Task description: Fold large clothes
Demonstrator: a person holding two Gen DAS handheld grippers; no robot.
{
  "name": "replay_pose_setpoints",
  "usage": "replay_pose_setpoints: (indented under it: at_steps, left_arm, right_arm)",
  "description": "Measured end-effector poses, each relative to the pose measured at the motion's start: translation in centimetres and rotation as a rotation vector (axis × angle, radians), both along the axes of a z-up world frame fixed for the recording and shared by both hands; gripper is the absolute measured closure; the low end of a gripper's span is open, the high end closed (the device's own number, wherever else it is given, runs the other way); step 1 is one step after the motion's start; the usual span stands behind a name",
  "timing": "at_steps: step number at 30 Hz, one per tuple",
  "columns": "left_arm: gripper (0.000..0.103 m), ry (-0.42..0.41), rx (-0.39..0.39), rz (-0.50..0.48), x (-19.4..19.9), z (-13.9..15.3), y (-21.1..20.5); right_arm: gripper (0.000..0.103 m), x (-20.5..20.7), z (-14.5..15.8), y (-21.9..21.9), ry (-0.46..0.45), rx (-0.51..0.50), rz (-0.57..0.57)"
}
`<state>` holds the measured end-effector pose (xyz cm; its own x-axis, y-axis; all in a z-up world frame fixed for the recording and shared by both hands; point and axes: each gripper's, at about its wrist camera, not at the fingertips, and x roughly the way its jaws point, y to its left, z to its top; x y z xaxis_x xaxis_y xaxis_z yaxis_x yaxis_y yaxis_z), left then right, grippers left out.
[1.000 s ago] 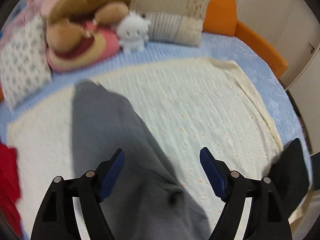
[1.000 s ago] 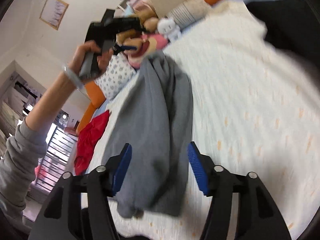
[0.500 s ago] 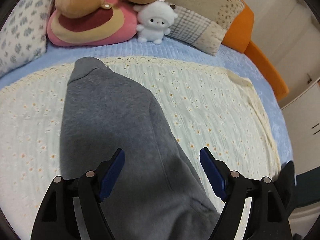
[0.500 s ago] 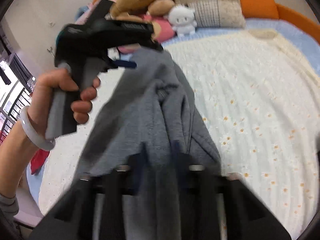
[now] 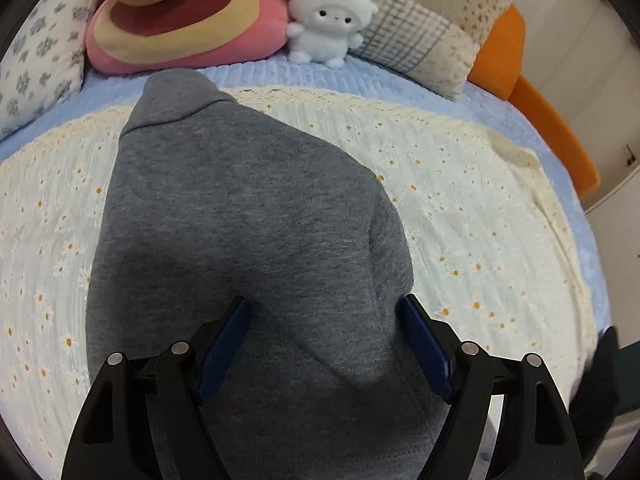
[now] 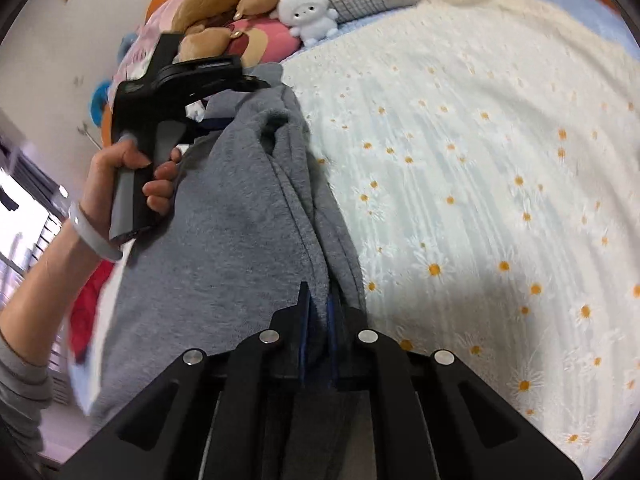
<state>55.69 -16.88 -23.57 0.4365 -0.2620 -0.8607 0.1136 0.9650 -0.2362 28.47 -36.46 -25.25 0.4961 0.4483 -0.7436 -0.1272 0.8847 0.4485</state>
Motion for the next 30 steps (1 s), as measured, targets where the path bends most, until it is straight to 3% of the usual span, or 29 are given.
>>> replay_pose_setpoints:
  at_steps: [2,3,4,7,9,10,11,14,17,19,20,24,27,30]
  left_arm:
    - [0.024,-0.009,-0.003,-0.002,-0.1,0.7,0.0]
    - [0.024,-0.018,-0.037,-0.007,-0.4,1.6,0.1]
    - [0.024,-0.03,-0.078,-0.021,-0.8,2.6,0.1]
    - [0.023,-0.099,-0.105,-0.099,-2.1,5.9,-0.9]
    - [0.019,-0.129,-0.094,-0.147,-2.5,7.3,-1.8]
    - [0.019,-0.136,-0.088,-0.162,-2.5,7.7,-2.2]
    - [0.019,-0.134,-0.097,-0.179,-2.2,7.7,-2.7]
    - [0.02,-0.093,-0.134,-0.174,-0.7,6.0,-3.2]
    - [0.041,-0.036,-0.131,-0.13,1.1,3.5,-3.2]
    - [0.043,0.0,-0.135,-0.079,2.7,1.6,-2.8]
    - [0.043,0.011,-0.115,-0.059,3.3,0.8,-2.8]
    - [0.044,0.01,0.0,-0.065,4.1,-1.0,-3.9]
    - [0.043,-0.024,0.11,-0.107,2.8,0.0,-5.6]
    - [0.039,-0.079,0.062,-0.177,-1.1,4.0,-5.9]
  right_arm:
    - [0.076,-0.5,1.1,0.5,-0.017,-0.064,0.023]
    - [0.07,-0.7,1.6,0.3,-0.028,-0.068,0.025]
    - [0.057,-1.2,2.4,-0.1,-0.044,-0.061,0.022]
    - [0.053,-1.8,5.8,-0.3,-0.138,-0.05,0.01]
    - [0.054,-1.2,7.9,0.0,-0.194,-0.02,0.021]
    - [0.061,-0.5,8.8,0.4,-0.217,-0.002,0.04]
    - [0.076,0.3,9.1,0.9,-0.218,0.003,0.049]
    - [0.09,3.3,9.0,2.5,-0.175,0.062,0.108]
    - [0.091,5.6,7.5,3.2,-0.141,0.034,0.117]
    - [0.094,7.5,5.4,3.2,-0.09,0.026,0.097]
    - [0.098,8.5,4.0,2.6,-0.054,0.013,0.072]
    - [0.098,9.8,1.5,1.4,-0.019,-0.005,0.038]
    - [0.097,9.3,1.7,1.6,-0.023,-0.026,0.055]
    - [0.092,7.4,4.4,1.3,-0.056,-0.035,0.075]
